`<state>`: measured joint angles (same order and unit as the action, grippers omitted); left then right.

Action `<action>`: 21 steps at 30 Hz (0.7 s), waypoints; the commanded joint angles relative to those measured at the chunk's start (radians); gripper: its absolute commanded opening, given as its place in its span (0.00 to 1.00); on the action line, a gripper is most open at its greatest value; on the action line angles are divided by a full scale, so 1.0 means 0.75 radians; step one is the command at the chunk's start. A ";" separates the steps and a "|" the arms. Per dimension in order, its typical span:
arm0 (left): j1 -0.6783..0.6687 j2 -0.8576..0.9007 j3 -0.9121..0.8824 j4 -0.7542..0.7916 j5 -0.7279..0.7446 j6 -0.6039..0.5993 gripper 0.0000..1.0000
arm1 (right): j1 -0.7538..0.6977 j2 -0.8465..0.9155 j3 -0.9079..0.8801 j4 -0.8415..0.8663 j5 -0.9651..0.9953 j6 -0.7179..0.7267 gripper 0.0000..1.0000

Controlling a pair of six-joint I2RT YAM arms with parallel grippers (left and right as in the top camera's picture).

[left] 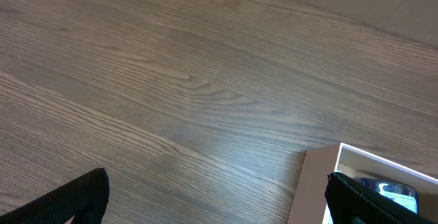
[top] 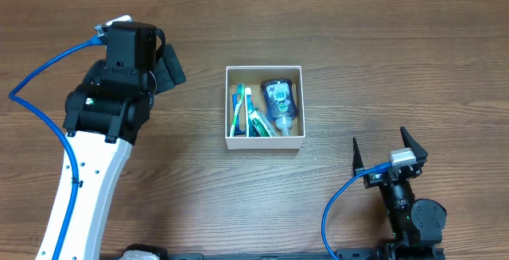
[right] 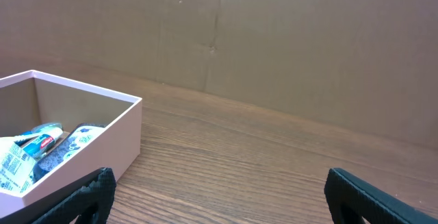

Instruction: Pack container

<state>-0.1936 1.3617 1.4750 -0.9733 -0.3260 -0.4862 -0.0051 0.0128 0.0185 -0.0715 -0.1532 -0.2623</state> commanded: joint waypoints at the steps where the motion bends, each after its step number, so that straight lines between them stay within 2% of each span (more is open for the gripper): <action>1: 0.005 0.008 0.014 0.003 -0.012 0.030 1.00 | -0.005 -0.013 -0.014 0.007 -0.008 0.011 1.00; 5: 0.005 -0.085 0.014 0.002 -0.012 0.030 1.00 | -0.005 -0.013 -0.014 0.007 -0.008 0.011 1.00; 8: 0.005 -0.274 0.014 0.002 -0.012 0.030 1.00 | -0.005 -0.013 -0.014 0.007 -0.008 0.011 1.00; 21: 0.006 -1.255 0.014 0.002 -0.013 0.030 1.00 | -0.005 -0.013 -0.014 0.007 -0.008 0.011 1.00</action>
<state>-0.1936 0.5636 1.4837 -0.9688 -0.3264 -0.4862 -0.0051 0.0128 0.0185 -0.0711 -0.1535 -0.2623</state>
